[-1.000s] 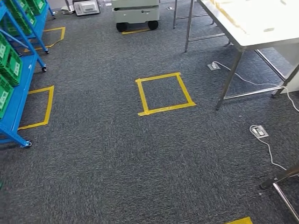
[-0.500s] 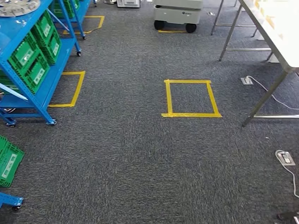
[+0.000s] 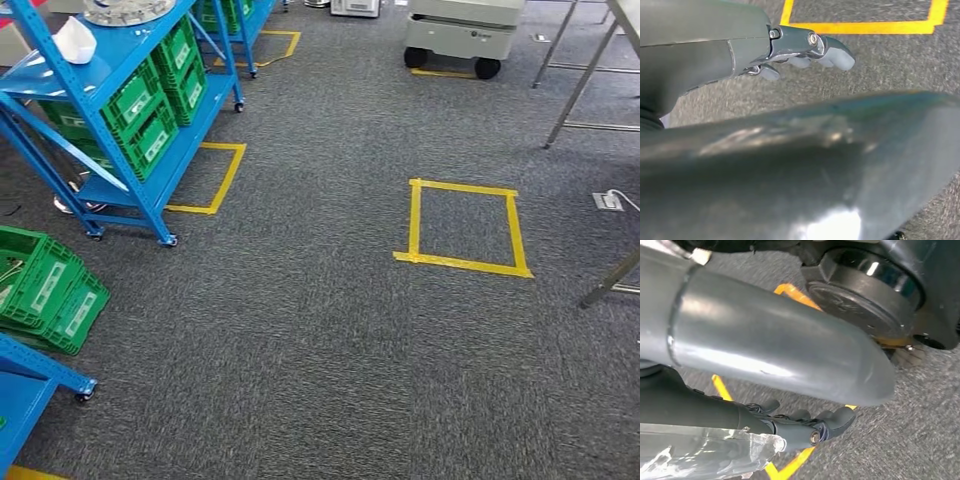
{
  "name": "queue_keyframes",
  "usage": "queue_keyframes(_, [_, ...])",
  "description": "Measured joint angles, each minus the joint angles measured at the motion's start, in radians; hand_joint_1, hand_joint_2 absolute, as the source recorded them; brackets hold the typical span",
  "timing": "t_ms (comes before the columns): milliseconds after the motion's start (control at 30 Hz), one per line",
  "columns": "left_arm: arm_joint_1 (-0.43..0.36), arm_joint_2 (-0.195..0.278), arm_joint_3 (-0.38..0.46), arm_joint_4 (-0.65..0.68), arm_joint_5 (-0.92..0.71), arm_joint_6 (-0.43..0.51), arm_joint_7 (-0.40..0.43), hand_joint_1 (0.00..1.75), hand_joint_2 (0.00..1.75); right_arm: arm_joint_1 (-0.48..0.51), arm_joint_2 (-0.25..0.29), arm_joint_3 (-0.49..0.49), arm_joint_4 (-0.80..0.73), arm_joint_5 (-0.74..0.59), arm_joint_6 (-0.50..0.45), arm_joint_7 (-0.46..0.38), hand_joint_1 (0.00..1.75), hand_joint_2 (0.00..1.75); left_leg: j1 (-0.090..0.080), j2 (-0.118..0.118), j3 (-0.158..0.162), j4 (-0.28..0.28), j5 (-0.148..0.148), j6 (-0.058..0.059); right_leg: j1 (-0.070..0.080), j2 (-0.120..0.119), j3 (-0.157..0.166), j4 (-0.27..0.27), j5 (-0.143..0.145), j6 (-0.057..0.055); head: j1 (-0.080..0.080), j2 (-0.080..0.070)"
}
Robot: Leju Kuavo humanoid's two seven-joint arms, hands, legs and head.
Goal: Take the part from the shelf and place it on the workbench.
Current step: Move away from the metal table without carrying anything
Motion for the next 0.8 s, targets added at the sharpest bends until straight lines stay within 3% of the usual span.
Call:
queue_keyframes(33, [0.0, 0.001, -0.001, 0.004, 0.0, 0.0, 0.0, 0.0, 0.0, 0.0, 0.0, 0.002, 0.002, 0.0, 0.0, 0.0, 0.0, 0.0, 0.003, 0.003, -0.013, 0.023, 0.002, -0.003, 0.0, -0.014, 0.001, 0.0, -0.001, 0.001, 0.0, 0.0])
queue_keyframes(67, [0.001, 0.002, -0.001, 0.007, 0.001, 0.0, 0.0, 0.0, 0.0, -0.001, 0.0, 0.003, 0.003, 0.0, 0.0, 0.0, 0.0, 0.0, 0.005, 0.006, -0.006, 0.006, 0.023, -0.005, 0.0, -0.029, 0.003, 0.0, -0.003, 0.002, 0.0, 0.0])
queue_keyframes(100, [0.001, 0.003, -0.001, 0.009, 0.001, 0.0, 0.0, 0.0, 0.0, -0.002, 0.0, 0.003, 0.004, 0.0, 0.0, 0.0, 0.0, 0.0, 0.006, 0.015, 0.02, -0.046, 0.057, -0.005, -0.001, -0.042, 0.005, 0.0, -0.005, 0.004, 0.0, 0.0])
queue_keyframes(167, [-0.001, 0.005, -0.002, 0.011, 0.002, 0.001, -0.001, 0.0, 0.0, -0.002, 0.0, 0.004, 0.006, 0.0, 0.0, 0.0, 0.0, 0.0, 0.007, 0.077, 0.093, -0.188, 0.119, -0.005, 0.003, -0.066, 0.014, 0.003, -0.013, 0.012, -0.001, 0.0])
queue_keyframes(233, [-0.006, 0.007, -0.003, 0.013, 0.002, 0.001, -0.002, 0.0, 0.0, 0.0, -0.001, 0.005, 0.008, 0.0, 0.0, 0.0, 0.0, 0.0, 0.007, 0.121, 0.131, -0.263, 0.142, 0.001, 0.009, -0.089, 0.026, 0.003, -0.023, 0.024, 0.001, 0.0])
queue_keyframes(300, [-0.006, 0.009, -0.004, 0.015, 0.002, 0.002, -0.003, 0.0, 0.0, -0.005, -0.001, 0.006, 0.009, 0.0, 0.0, 0.0, 0.0, 0.0, 0.006, 0.098, 0.132, -0.27, 0.147, 0.013, 0.009, -0.116, 0.039, -0.003, -0.031, 0.035, 0.003, 0.0])
queue_keyframes(333, [-0.003, 0.009, -0.004, 0.015, 0.003, 0.002, -0.004, 0.0, 0.0, -0.008, -0.001, 0.006, 0.01, 0.0, 0.0, 0.0, 0.0, 0.0, 0.007, 0.084, 0.132, -0.272, 0.15, 0.019, 0.006, -0.111, 0.043, 0.001, -0.037, 0.041, 0.004, 0.0])
queue_keyframes(400, [-0.002, 0.01, -0.004, 0.016, 0.003, 0.004, -0.004, 0.0, 0.0, -0.012, -0.001, 0.006, 0.01, -0.002, 0.0, -0.002, 0.0, 0.0, 0.011, 0.056, 0.13, -0.276, 0.157, 0.031, 0.002, -0.053, 0.021, 0.062, -0.078, 0.052, 0.009, 0.0])
queue_keyframes(433, [-0.004, 0.011, -0.004, 0.017, 0.004, 0.005, -0.004, 0.0, 0.0, -0.012, -0.001, 0.007, 0.011, -0.004, 0.0, -0.004, 0.0, 0.0, 0.012, 0.043, 0.127, -0.276, 0.158, 0.035, 0.0, -0.013, -0.008, 0.125, -0.111, 0.056, 0.013, 0.0])
queue_keyframes(467, [-0.005, 0.012, -0.005, 0.018, 0.004, 0.006, -0.004, 0.0, 0.0, -0.011, -0.001, 0.009, 0.012, -0.006, 0.0, -0.005, 0.0, 0.0, 0.011, 0.028, 0.125, -0.276, 0.159, 0.038, -0.001, 0.012, -0.047, 0.199, -0.145, 0.057, 0.015, 0.0])
queue_keyframes(500, [-0.006, 0.013, -0.007, 0.02, 0.005, 0.008, -0.004, 0.0, 0.0, -0.009, -0.001, 0.012, 0.013, -0.009, 0.0, -0.006, 0.0, 0.0, 0.011, 0.013, 0.124, -0.275, 0.159, 0.039, -0.001, 0.024, -0.082, 0.263, -0.167, 0.056, 0.017, 0.0])
queue_keyframes(533, [-0.005, 0.014, -0.009, 0.023, 0.006, 0.01, -0.004, 0.0, 0.0, -0.008, -0.001, 0.015, 0.014, -0.012, 0.0, -0.007, 0.0, 0.0, 0.01, -0.003, 0.124, -0.275, 0.16, 0.04, 0.0, 0.029, -0.105, 0.296, -0.169, 0.054, 0.017, 0.0])
queue_keyframes(567, [-0.005, 0.015, -0.012, 0.027, 0.007, 0.013, -0.004, 0.0, 0.0, -0.007, 0.0, 0.017, 0.015, -0.015, 0.0, -0.01, 0.0, 0.0, 0.009, -0.019, 0.126, -0.275, 0.16, 0.04, 0.001, 0.032, -0.11, 0.291, -0.15, 0.052, 0.018, 0.0])
queue_keyframes(600, [-0.005, 0.017, -0.015, 0.031, 0.01, 0.017, -0.004, 0.0, 0.0, -0.007, 0.0, 0.019, 0.015, -0.018, 0.0, -0.012, 0.0, 0.0, 0.009, -0.035, 0.127, -0.275, 0.16, 0.04, 0.001, 0.037, -0.095, 0.243, -0.114, 0.047, 0.018, 0.0])
queue_keyframes(667, [-0.005, 0.024, -0.023, 0.043, 0.02, 0.03, -0.005, 0.0, 0.0, -0.009, -0.001, 0.022, 0.017, -0.025, 0.0, -0.019, 0.0, 0.0, 0.008, -0.065, 0.131, -0.274, 0.159, 0.036, 0.004, 0.074, -0.036, 0.097, -0.037, 0.036, 0.018, 0.0])
queue_keyframes(700, [-0.006, 0.028, -0.028, 0.048, 0.027, 0.037, -0.005, 0.0, 0.0, -0.01, -0.001, 0.023, 0.018, -0.029, 0.0, -0.023, 0.0, 0.0, 0.007, -0.078, 0.132, -0.273, 0.158, 0.032, 0.006, 0.091, -0.012, 0.041, -0.016, 0.031, 0.017, 0.0])
queue_keyframes(767, [-0.004, 0.038, -0.041, 0.06, 0.045, 0.048, -0.005, 0.0, 0.0, -0.013, -0.002, 0.025, 0.021, -0.04, -0.001, -0.031, 0.0, 0.0, 0.008, -0.101, 0.13, -0.275, 0.158, 0.019, 0.012, 0.103, 0.003, 0.003, -0.009, 0.02, 0.017, 0.0])
queue_keyframes(800, [-0.001, 0.043, -0.048, 0.065, 0.058, 0.055, -0.004, 0.0, 0.0, -0.015, -0.002, 0.025, 0.022, -0.045, -0.001, -0.036, 0.0, 0.0, 0.01, -0.112, 0.129, -0.277, 0.159, 0.012, 0.012, 0.092, 0.005, 0.0, -0.006, 0.013, 0.017, 0.0])
